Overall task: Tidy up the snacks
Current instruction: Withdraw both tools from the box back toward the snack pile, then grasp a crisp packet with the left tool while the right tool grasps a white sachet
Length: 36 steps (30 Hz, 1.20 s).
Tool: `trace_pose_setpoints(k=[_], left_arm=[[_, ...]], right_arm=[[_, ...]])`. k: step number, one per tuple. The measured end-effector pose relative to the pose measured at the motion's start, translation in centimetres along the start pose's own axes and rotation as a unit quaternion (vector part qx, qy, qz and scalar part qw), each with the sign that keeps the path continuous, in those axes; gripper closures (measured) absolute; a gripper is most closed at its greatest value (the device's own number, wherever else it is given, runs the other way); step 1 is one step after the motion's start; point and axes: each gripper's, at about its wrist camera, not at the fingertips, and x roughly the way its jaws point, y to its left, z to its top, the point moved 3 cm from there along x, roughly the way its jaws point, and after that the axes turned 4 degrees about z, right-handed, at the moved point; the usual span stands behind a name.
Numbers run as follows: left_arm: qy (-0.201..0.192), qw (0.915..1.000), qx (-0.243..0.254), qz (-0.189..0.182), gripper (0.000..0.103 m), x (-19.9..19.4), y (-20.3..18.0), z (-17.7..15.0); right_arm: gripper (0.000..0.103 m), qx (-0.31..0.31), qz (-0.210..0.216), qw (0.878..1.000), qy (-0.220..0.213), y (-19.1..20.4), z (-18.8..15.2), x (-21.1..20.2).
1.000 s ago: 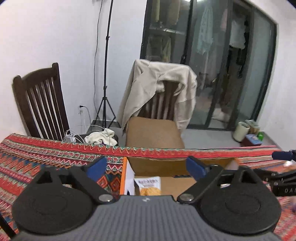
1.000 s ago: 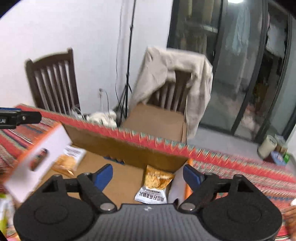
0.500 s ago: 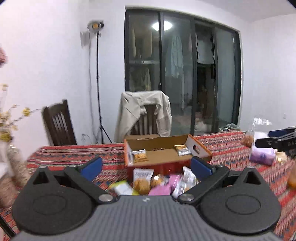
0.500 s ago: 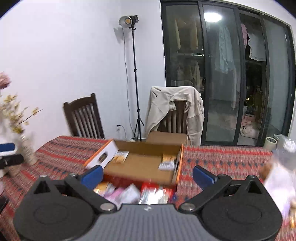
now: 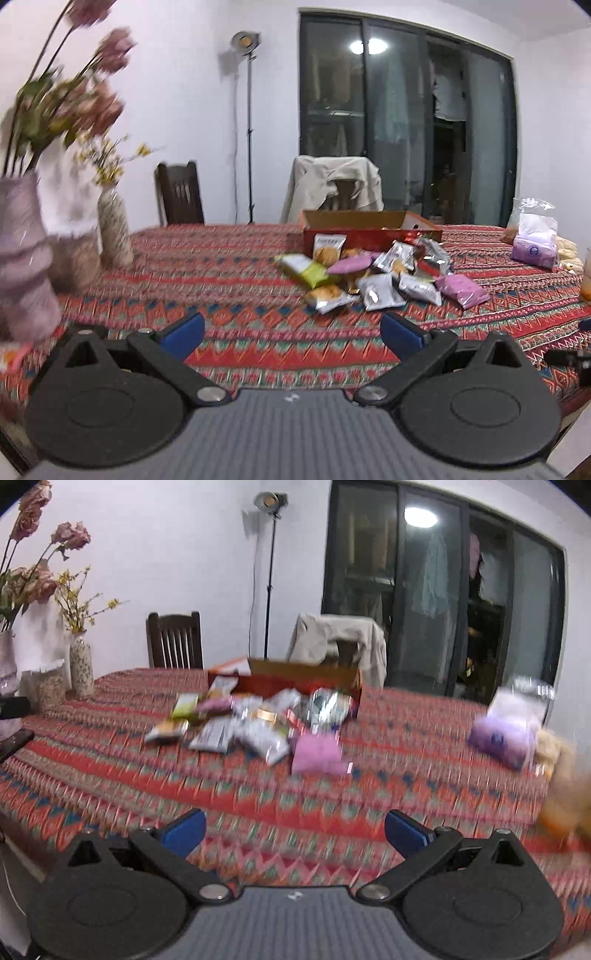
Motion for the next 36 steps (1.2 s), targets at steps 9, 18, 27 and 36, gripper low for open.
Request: trace_pose_setpoints(k=[9, 18, 27, 36], left_arm=[[0.024, 0.9996, 0.000, 0.014, 0.000, 0.7, 0.5, -1.7], [0.067, 0.9977, -0.001, -0.014, 0.000, 6.6, -1.2, -0.9], [0.131, 0.9887, -0.037, -0.062, 0.014, 18.8, -4.4, 1.5], [0.182, 0.9798, -0.055, -0.060, 0.028, 26.2, -5.9, 1.3]], right_arm=[[0.000, -0.007, 0.043, 0.999, -0.011, 2.1, -2.8, 0.6], [0.007, 0.020, 0.075, 0.997, -0.024, 1.8, -0.3, 3.6], [0.027, -0.048, 0.078, 0.996, -0.004, 1.2, 4.9, 12.5], [0.048, -0.101, 0.132, 0.982, 0.089, 0.5, 8.6, 23.8]])
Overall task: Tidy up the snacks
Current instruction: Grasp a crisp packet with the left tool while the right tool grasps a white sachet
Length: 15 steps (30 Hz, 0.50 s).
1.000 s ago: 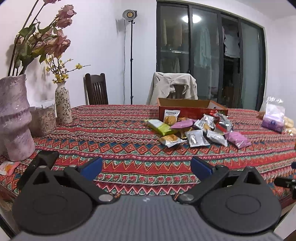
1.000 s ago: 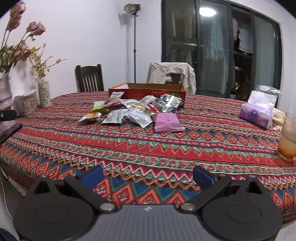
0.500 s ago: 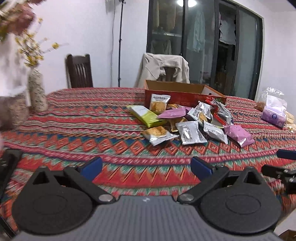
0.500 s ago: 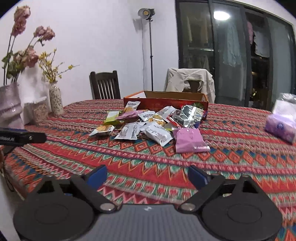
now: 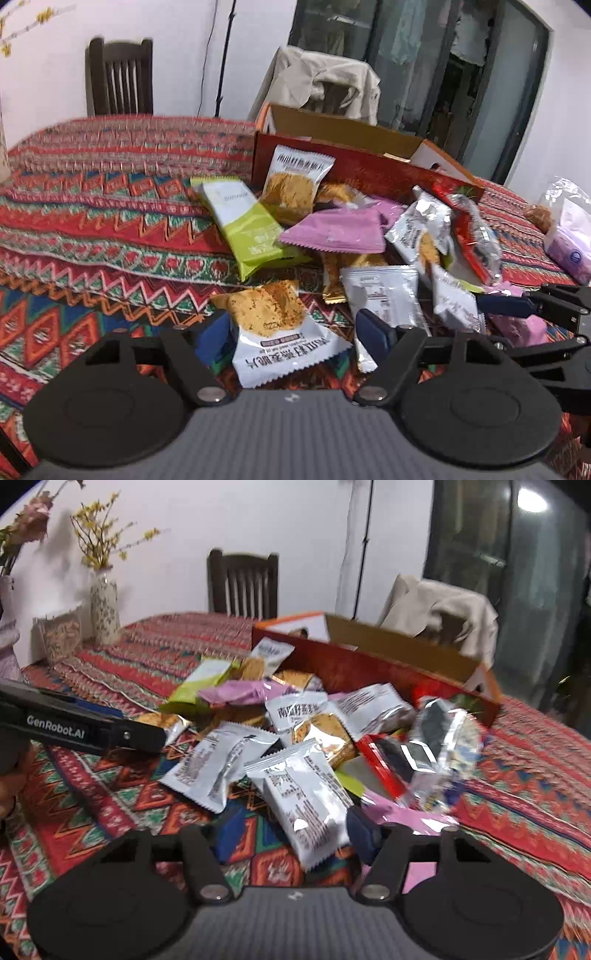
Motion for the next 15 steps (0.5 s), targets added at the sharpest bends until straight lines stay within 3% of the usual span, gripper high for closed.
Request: trace_pose_setpoints(k=[3, 5, 6, 12, 13, 15], left_arm=[[-0.008, 1.0000, 0.000, 0.002, 0.031, 0.4, 0.1, 0.1], [-0.010, 0.9999, -0.002, -0.005, 0.050, 0.6, 0.3, 0.3], [-0.011, 0.9999, 0.001, -0.007, 0.055, 0.6, 0.3, 0.3], [-0.012, 0.9998, 0.003, -0.018, 0.057, -0.5, 0.0, -0.3], [-0.011, 0.9997, 0.003, -0.020, 0.057, -1.0, -0.1, -0.7], [-0.010, 0.9997, 0.006, -0.019, 0.058, -2.1, -0.2, -1.3]], right_arm=[[0.047, -0.003, -0.006, 1.000, 0.004, -0.6, 0.5, 1.6], [0.047, 0.004, 0.004, 1.000, -0.001, -1.0, 0.7, 2.2], [0.047, 0.008, 0.010, 1.000, -0.004, -1.2, 0.8, 2.3], [0.046, 0.020, 0.026, 0.999, -0.012, -1.7, 1.3, 3.8], [0.049, 0.022, 0.028, 0.999, -0.013, -1.6, 1.3, 3.8], [0.065, 0.022, 0.029, 0.999, -0.017, -1.4, 1.2, 3.6]])
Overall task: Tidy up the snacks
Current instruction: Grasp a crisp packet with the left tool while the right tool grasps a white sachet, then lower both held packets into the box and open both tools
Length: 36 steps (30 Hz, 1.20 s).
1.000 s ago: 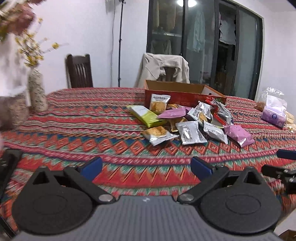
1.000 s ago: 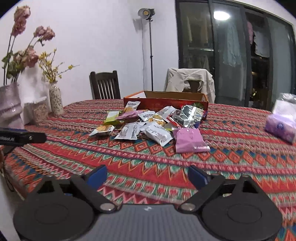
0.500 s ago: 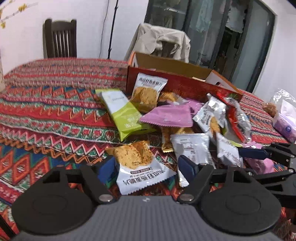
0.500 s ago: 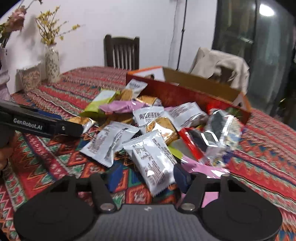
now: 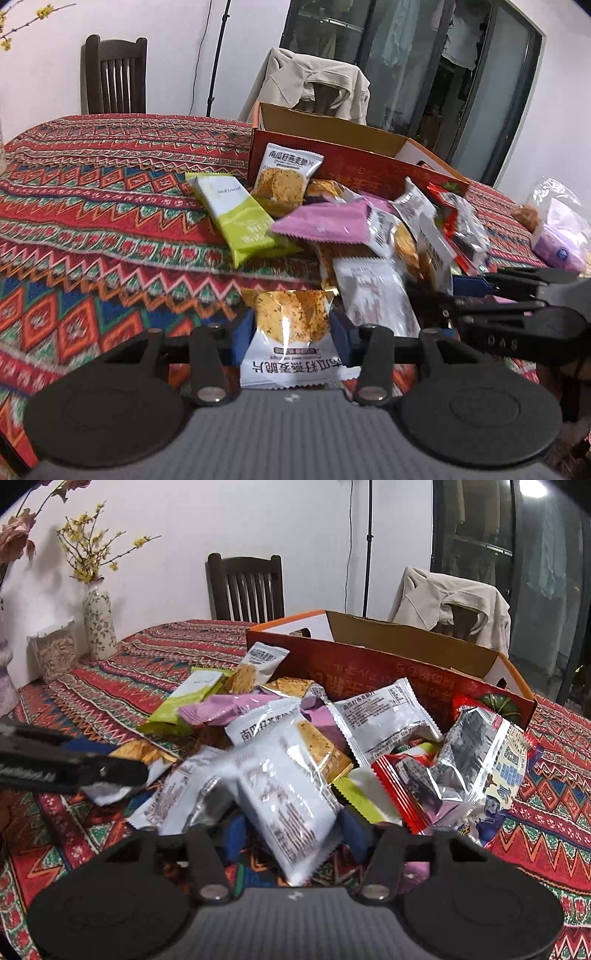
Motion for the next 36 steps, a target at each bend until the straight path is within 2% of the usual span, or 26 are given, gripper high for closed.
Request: trace_pose_setpoints(k=[5, 9, 14, 18, 21, 24, 27, 29, 32, 36], left_arm=[[-0.006, 0.9999, 0.011, 0.010, 0.058, -3.7, -0.3, -2.1], [-0.015, 0.9997, 0.016, 0.011, 0.058, -6.6, -0.6, -3.2], [-0.036, 0.9990, 0.024, 0.011, 0.058, -9.2, -1.3, -3.5], [-0.039, 0.9989, 0.025, -0.003, 0.058, -9.8, -2.0, -2.7], [-0.046, 0.9973, 0.022, -0.053, 0.058, -10.2, -2.5, 0.1], [-0.086, 0.9929, 0.033, -0.076, 0.057, -10.2, -3.3, 5.3], [-0.114, 0.9894, 0.046, -0.078, 0.057, -8.0, -4.4, 12.0], [-0.127, 0.9881, 0.055, -0.069, 0.057, -5.2, -5.4, 16.3], [-0.140, 0.9872, 0.061, -0.045, 0.057, 1.0, -7.0, 22.2], [-0.102, 0.9937, 0.030, -0.037, 0.057, 10.9, -7.8, 27.4]], right_arm=[[0.067, 0.017, 0.015, 1.000, -0.006, 1.3, -1.3, -2.4], [0.067, 0.022, -0.002, 1.000, -0.013, 3.3, -3.7, -5.7], [0.067, 0.044, -0.003, 0.999, -0.020, 4.6, -6.7, -10.4], [0.067, 0.053, -0.017, 0.998, -0.030, 4.3, -7.3, -12.7], [0.067, 0.064, -0.005, 0.997, -0.051, 3.7, -6.6, -14.0], [0.067, 0.087, 0.042, 0.992, -0.086, 1.6, -4.2, -15.5], [0.067, 0.076, 0.051, 0.989, -0.113, -1.1, 0.5, -16.2], [0.066, 0.066, 0.055, 0.990, -0.115, -3.8, 4.8, -15.4], [0.066, 0.067, 0.039, 0.992, -0.097, -8.3, 11.5, -11.5], [0.066, 0.084, 0.002, 0.996, -0.034, -14.2, 18.4, -3.2]])
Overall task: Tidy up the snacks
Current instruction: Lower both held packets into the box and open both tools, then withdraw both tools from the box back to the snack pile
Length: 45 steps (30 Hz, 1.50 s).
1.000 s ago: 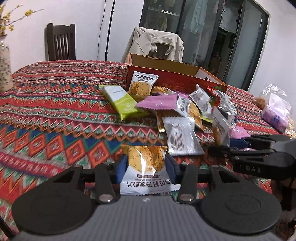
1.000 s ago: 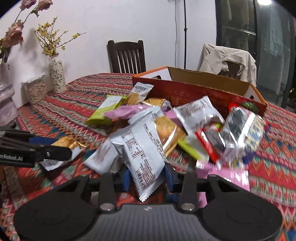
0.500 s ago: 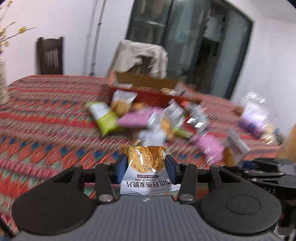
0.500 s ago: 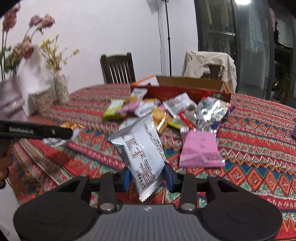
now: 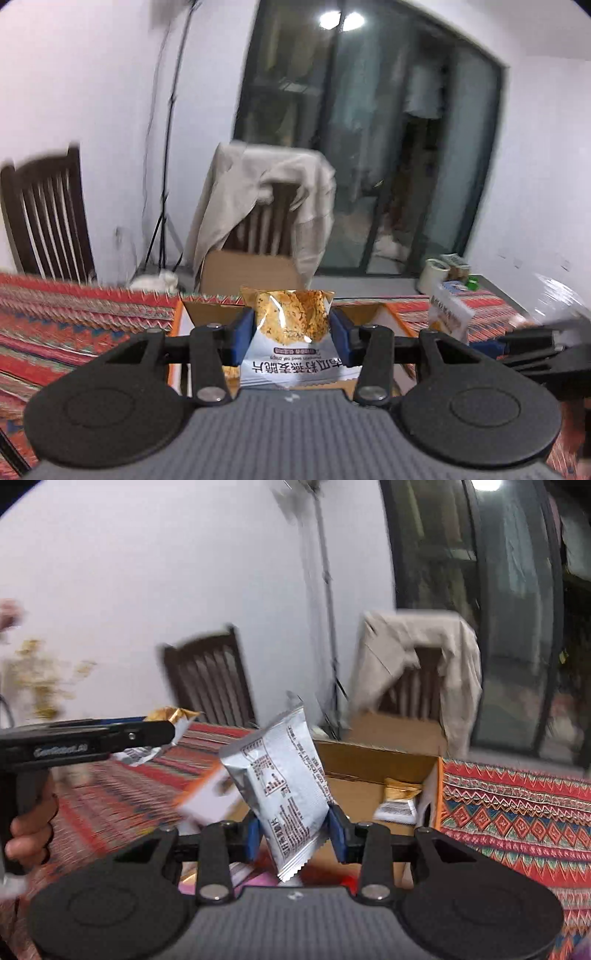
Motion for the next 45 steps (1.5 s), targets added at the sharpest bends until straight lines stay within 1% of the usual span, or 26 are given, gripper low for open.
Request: trace_pose_setpoints(k=[1, 2, 4, 6, 9, 10, 11, 12, 13, 14, 15, 18, 21, 25, 27, 29, 31, 33, 35, 36, 38, 40, 43, 45], left_arm=[[0.018, 0.9998, -0.008, 0.006, 0.057, 3.1, 0.3, 0.2], [0.032, 0.9993, -0.018, 0.013, 0.057, 5.3, 0.4, 0.3], [0.055, 0.9980, -0.021, 0.024, 0.057, 9.5, 0.7, 0.0], [0.075, 0.9962, -0.021, 0.041, 0.057, 13.2, 0.9, -0.6], [0.098, 0.9925, -0.031, 0.066, 0.057, 17.9, 1.9, -1.6], [0.109, 0.9907, -0.039, 0.072, 0.053, 18.6, 2.6, -2.2], [0.130, 0.9881, -0.050, 0.067, 0.048, 19.4, 3.0, -2.3], [0.138, 0.9869, -0.062, 0.055, 0.046, 19.7, 3.5, -2.6], [0.138, 0.9872, -0.068, 0.041, 0.038, 19.7, 3.7, -2.7], [0.133, 0.9880, -0.072, 0.031, 0.029, 19.6, 3.9, -2.7], [0.126, 0.9890, -0.072, 0.031, 0.026, 19.4, 4.0, -2.8], [0.111, 0.9914, -0.048, 0.051, 0.024, 18.9, 3.5, -2.4], [0.103, 0.9930, -0.008, 0.056, 0.024, 17.9, 2.4, -1.4], [0.093, 0.9943, 0.004, 0.052, 0.020, 14.2, 1.7, 0.6], [0.076, 0.9953, 0.008, 0.059, 0.017, 11.6, 1.6, 1.7], [0.058, 0.9963, 0.019, 0.060, 0.011, 8.3, 1.6, 3.0], [0.050, 0.9964, 0.039, 0.056, 0.006, 4.8, 1.4, 4.2], [0.038, 0.9961, 0.061, 0.052, 0.004, 1.3, 1.2, 5.3], [0.030, 0.9956, 0.072, 0.052, 0.002, -1.8, 1.1, 6.0], [0.027, 0.9954, 0.075, 0.053, 0.002, -3.6, 1.1, 6.3], [0.024, 0.9961, 0.063, 0.057, 0.001, -7.3, 1.4, 6.3], [0.022, 0.9967, 0.047, 0.063, 0.001, -11.5, 1.8, 5.5], [-0.001, 0.9963, 0.040, 0.076, 0.000, -17.7, 2.1, 3.7], [-0.018, 0.9961, 0.046, 0.074, 0.000, -21.7, 2.1, 2.2]], right_arm=[[0.066, 0.015, -0.006, 1.000, 0.016, -1.2, 1.2, 2.5], [0.066, 0.029, -0.012, 0.999, 0.032, -2.4, 2.1, 4.9], [0.066, 0.050, -0.034, 0.996, 0.061, -4.5, 3.4, 9.5], [0.066, 0.070, -0.057, 0.991, 0.094, -6.6, 4.0, 14.2], [0.065, 0.094, -0.089, 0.983, 0.128, -8.7, 3.9, 19.4], [0.064, 0.100, -0.100, 0.981, 0.135, -9.3, 3.7, 20.9], [0.064, 0.106, -0.107, 0.979, 0.137, -9.5, 3.5, 21.8], [0.063, 0.109, -0.112, 0.978, 0.139, -9.6, 3.2, 22.4], [0.059, 0.107, -0.110, 0.978, 0.138, -9.6, 3.0, 23.1], [0.050, 0.102, -0.102, 0.980, 0.135, -9.4, 2.8, 23.5], [0.041, 0.099, -0.096, 0.982, 0.132, -9.3, 2.5, 23.7], [0.039, 0.101, -0.089, 0.983, 0.121, -9.3, 1.8, 23.2], [0.039, 0.111, -0.089, 0.983, 0.116, -9.7, 2.2, 21.9], [0.036, 0.100, -0.088, 0.986, 0.104, -9.0, 3.6, 19.3], [0.034, 0.092, -0.091, 0.987, 0.096, -8.4, 4.4, 17.3], [0.030, 0.085, -0.090, 0.989, 0.087, -7.7, 5.3, 14.9], [0.029, 0.074, -0.091, 0.990, 0.078, -7.0, 6.3, 12.2], [0.026, 0.063, -0.093, 0.991, 0.069, -6.1, 7.0, 9.4], [0.020, 0.052, -0.097, 0.992, 0.060, -5.2, 7.6, 6.4], [0.019, 0.047, -0.100, 0.992, 0.057, -4.8, 7.8, 4.9], [0.018, 0.040, -0.105, 0.992, 0.048, -3.7, 7.8, 1.6], [0.016, 0.042, -0.102, 0.993, 0.039, -2.5, 7.4, -1.6], [0.012, 0.034, -0.101, 0.994, 0.026, -0.1, 6.0, -6.6], [0.003, 0.024, -0.108, 0.994, 0.013, 1.8, 4.8, -10.1]])
